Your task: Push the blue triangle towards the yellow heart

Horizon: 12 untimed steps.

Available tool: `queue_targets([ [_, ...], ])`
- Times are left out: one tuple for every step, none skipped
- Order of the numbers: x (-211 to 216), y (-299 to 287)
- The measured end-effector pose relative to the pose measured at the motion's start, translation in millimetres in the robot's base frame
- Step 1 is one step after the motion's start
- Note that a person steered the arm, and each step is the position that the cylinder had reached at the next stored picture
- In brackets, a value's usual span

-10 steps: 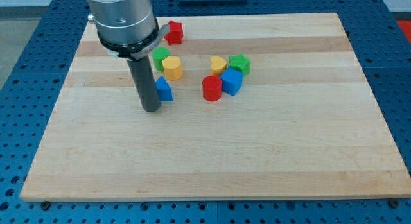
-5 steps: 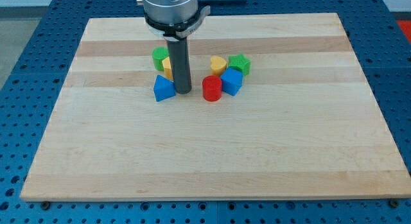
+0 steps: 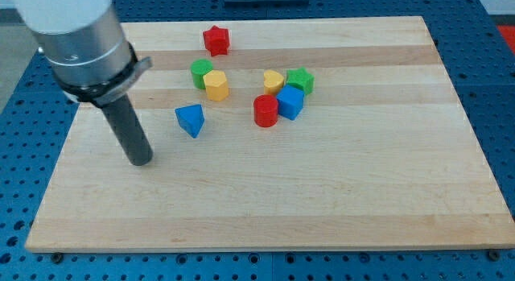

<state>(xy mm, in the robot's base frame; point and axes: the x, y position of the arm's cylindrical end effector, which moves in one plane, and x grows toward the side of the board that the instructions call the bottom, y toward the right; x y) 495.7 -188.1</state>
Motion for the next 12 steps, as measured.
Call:
queue_targets([
  [-16,1],
  [-35,11],
  [-44,32],
  [-44,52],
  [-48,62],
  [-64,71],
  [-75,80],
  [-75,89],
  [-75,89],
  [-77,89],
  [-80,92],
  [-86,72],
])
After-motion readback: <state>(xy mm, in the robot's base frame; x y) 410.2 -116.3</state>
